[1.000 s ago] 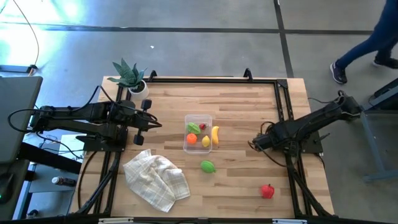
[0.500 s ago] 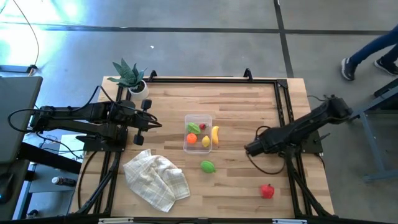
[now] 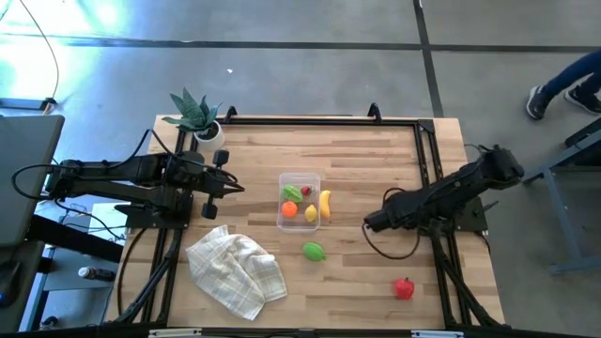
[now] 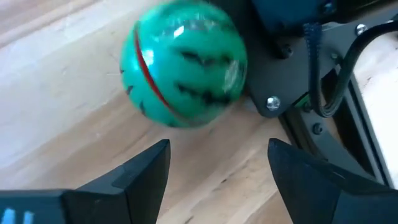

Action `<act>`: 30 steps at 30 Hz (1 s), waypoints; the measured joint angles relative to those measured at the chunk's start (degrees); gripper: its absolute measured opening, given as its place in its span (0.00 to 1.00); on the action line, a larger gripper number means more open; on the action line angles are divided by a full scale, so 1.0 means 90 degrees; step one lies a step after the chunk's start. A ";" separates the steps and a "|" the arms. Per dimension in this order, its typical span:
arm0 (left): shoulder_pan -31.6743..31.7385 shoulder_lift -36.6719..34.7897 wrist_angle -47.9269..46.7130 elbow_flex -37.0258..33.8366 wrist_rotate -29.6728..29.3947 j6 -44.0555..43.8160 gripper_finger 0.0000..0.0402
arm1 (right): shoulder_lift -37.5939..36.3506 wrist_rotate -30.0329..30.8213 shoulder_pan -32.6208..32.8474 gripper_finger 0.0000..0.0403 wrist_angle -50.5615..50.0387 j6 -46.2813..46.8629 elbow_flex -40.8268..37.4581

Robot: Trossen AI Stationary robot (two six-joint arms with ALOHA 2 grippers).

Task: Pick and placing Produce into tupperware
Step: Put the green watermelon into the transparent bin

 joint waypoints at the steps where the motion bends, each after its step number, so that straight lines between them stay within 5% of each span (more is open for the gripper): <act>1: 0.0001 0.0000 0.0002 0.0000 -0.0001 0.0000 0.01 | 0.0026 0.0012 -0.0051 0.65 0.0040 0.0000 0.0000; 11: 0.0002 0.0000 0.0001 0.0000 0.0000 -0.0001 0.01 | 0.0089 0.0777 -0.0625 0.65 0.0809 -0.0412 0.0000; 30: 0.0001 0.0000 0.0002 0.0000 -0.0001 -0.0001 0.01 | 0.0089 0.1202 -0.1695 0.65 0.0727 -0.0785 0.0000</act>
